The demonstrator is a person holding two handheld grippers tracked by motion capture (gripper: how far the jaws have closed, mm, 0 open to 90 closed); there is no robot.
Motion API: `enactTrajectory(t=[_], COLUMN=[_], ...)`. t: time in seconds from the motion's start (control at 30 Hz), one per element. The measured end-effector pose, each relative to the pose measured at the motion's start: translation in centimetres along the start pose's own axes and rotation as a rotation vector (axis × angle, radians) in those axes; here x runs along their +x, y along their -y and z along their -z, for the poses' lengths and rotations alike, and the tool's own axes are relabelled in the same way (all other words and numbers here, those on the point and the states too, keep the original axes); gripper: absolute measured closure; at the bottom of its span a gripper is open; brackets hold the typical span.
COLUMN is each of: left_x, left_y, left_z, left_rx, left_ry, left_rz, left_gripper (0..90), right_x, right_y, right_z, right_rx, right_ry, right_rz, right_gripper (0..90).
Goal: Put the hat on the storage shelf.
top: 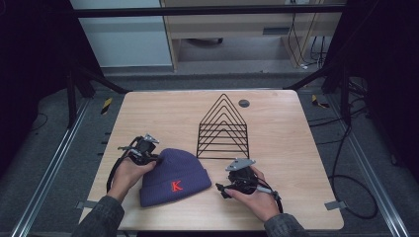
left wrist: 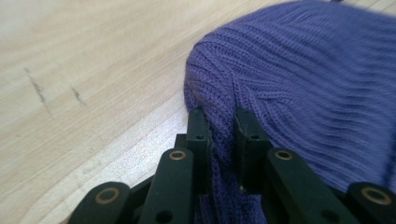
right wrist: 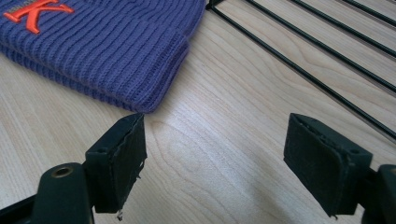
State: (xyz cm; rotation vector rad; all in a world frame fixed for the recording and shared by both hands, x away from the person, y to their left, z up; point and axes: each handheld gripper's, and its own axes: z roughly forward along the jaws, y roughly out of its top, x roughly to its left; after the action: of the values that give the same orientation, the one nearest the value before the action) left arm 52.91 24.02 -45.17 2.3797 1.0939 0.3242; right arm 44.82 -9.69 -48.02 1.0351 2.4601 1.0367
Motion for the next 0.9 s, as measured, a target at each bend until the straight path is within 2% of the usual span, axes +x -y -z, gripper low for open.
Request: enactTrajectory(t=[0.13, 0.2, 0.27, 0.33, 0.43, 0.6, 0.73, 0.8, 0.9], left_x=[-1.0, -1.3, -2.4, -3.3, -4.4, -5.8, -6.4, -6.4, -6.7], left_y=[-0.2, -0.3, -0.6, -0.9, -1.4, -2.3, -3.0, -3.1, -3.8], left_z=[2.1, 2.7, 4.5, 5.6, 7.3, 9.8, 11.4, 11.8, 13.4], left_rx=[-0.075, -0.090, -0.139, -0.168, -0.195, -0.245, -0.263, -0.268, -0.284], left_ry=[-0.022, -0.027, -0.039, -0.052, -0.075, -0.088, -0.091, -0.091, -0.095], left_rz=[-0.030, -0.045, -0.089, -0.125, -0.186, -0.246, -0.291, -0.299, -0.329], left_gripper=[78.4, 78.4, 78.6, 78.7, 78.7, 78.9, 78.9, 79.0, 79.1], right_x=[-0.1, 0.0, 0.0, 0.1, 0.1, 0.1, 0.3, 0.4, 0.7], right_y=[0.0, 0.0, 0.0, 0.0, -0.1, -0.2, -0.4, -0.6, -1.1], right_z=[0.0, 0.0, 0.0, 0.0, 0.1, 0.3, 0.8, 1.1, 1.8], right_rx=[0.000, -0.001, -0.009, -0.011, -0.018, -0.037, -0.056, -0.077, -0.101], right_ry=[0.006, 0.006, 0.005, 0.003, 0.002, 0.004, 0.004, 0.005, 0.007], right_rz=[0.002, 0.004, 0.007, 0.005, 0.014, 0.016, 0.016, 0.017, 0.019], right_gripper=[21.0, 21.0, 21.1, 21.3, 21.8, 22.6, 23.0, 23.9, 25.6])
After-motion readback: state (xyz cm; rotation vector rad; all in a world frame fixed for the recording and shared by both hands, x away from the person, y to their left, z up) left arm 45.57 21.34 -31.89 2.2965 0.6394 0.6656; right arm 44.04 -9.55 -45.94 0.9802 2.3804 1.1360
